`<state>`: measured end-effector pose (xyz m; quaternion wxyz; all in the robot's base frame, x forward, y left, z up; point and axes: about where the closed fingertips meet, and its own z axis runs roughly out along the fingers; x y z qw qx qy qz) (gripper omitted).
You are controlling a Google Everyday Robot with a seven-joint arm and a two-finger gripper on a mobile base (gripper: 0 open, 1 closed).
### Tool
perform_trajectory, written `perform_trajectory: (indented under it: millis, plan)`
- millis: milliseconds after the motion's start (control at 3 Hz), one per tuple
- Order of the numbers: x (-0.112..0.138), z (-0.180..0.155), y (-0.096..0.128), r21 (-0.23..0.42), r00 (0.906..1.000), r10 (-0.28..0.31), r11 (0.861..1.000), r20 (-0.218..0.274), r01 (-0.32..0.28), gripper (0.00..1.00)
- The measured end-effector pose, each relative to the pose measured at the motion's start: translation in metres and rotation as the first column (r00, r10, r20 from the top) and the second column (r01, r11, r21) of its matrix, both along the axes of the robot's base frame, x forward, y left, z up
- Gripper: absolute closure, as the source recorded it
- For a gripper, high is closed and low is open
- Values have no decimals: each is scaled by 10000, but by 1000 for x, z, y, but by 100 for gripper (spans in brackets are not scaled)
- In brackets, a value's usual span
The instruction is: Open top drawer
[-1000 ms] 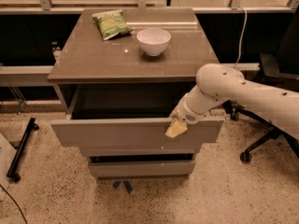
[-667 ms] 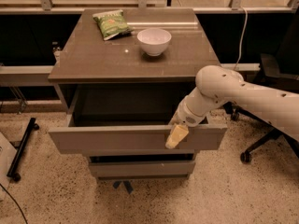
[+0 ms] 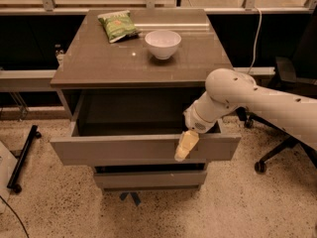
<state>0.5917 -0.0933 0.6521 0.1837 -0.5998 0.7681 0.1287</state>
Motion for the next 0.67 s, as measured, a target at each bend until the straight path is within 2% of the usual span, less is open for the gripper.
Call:
perform_trajectory:
  millis: [333, 667]
  plan:
    - [-10, 5, -1, -299, 9997, 226, 9993, 99, -223, 0]
    - [-29, 14, -9, -385, 9996, 39, 9993, 295, -27, 0]
